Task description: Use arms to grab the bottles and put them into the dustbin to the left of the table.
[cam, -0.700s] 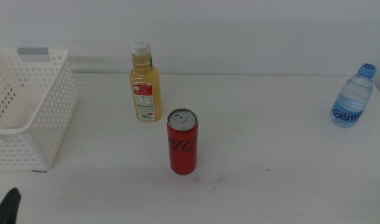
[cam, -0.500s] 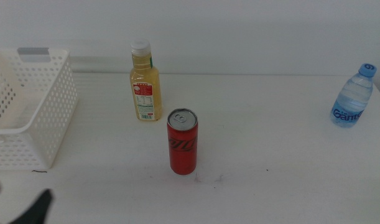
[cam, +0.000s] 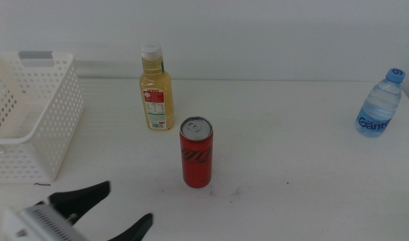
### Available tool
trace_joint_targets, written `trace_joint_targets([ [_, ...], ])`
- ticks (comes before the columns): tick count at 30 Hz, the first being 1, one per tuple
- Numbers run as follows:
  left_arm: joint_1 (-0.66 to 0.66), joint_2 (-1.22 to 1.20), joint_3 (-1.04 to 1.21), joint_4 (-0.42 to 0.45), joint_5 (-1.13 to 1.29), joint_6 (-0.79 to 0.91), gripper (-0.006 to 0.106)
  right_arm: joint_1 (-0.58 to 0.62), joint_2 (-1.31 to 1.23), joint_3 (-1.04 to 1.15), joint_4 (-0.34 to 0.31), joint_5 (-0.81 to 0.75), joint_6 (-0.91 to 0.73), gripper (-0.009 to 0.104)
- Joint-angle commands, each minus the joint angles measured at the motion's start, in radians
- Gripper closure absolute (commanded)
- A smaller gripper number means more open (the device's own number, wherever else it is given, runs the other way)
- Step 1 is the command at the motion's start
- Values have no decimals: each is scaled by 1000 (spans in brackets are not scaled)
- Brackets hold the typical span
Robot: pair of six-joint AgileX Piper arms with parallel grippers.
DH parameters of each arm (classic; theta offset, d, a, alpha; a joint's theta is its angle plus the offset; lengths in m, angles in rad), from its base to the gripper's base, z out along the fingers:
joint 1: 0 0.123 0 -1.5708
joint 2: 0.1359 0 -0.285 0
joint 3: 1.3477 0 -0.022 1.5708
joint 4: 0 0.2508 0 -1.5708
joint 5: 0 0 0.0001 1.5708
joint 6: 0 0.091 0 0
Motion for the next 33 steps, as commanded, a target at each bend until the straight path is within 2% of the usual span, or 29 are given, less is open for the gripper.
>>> trace_joint_targets([
  [1,-21,130,0,-18,-193,-6,7,-8,-5,3,-3,-9,-5,21],
  [5,-20,281,0,-18,-383,2,7,-8,-5,3,-3,-9,-5,21],
  [9,-20,350,0,-44,-446,4,7,-8,-5,3,-3,-9,-5,21],
  [16,-20,353,0,-72,-464,4,7,-8,-5,3,-3,-9,-5,21],
  [25,-20,353,0,-62,-464,52,7,-8,-5,3,-3,-9,-5,21],
  [29,-20,355,0,-78,-447,-16,7,-8,-5,3,-3,-9,-5,21],
  [33,-20,384,0,-89,-445,-15,7,-8,-5,3,-3,-9,-5,21],
])
